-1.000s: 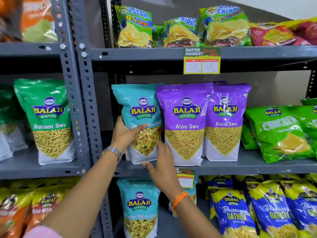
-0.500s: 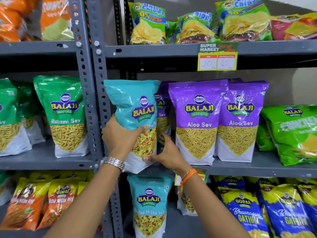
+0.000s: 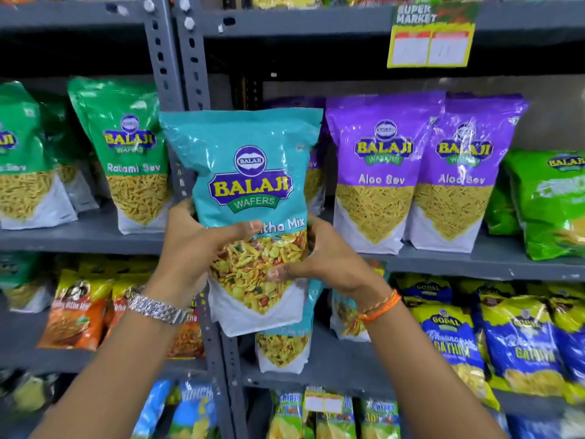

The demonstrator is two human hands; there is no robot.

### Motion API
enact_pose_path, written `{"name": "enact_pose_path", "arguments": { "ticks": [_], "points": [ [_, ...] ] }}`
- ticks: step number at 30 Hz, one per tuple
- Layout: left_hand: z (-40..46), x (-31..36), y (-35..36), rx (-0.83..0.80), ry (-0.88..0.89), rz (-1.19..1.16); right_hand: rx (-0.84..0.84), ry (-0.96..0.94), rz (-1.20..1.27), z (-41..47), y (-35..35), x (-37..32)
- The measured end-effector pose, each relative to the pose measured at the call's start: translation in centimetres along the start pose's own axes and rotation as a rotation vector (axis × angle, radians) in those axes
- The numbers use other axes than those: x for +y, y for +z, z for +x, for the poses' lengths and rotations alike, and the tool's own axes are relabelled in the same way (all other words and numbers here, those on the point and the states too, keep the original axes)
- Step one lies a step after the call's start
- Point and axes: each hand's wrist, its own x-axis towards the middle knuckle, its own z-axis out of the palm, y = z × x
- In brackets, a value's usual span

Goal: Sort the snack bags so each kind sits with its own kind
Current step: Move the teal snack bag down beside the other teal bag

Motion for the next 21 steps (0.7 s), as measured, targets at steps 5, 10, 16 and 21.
{"name": "enact_pose_path", "arguments": {
  "ticks": [5,10,16,21],
  "points": [
    [-3.5,-3.9,0.9,-0.063,-0.096,-0.022,0.112,0.064,0.010,-5.0,0.1,3.7],
    [-7.1,-9.4,2.7,-0.125,-0.207,-0.025,0.188,0.149,0.031,-9.9,0.0,8.6],
    [-10.1,-16.8,6.3,-0.167,-0.343,0.063,0.268,0.266,0.004,-14.5,-1.7,15.2],
    [-11.0,-22.1,10.5,-0.233,-0.442,0.151,0.352,0.403,-0.003,-17.0,-4.0,20.6]
  ]
}}
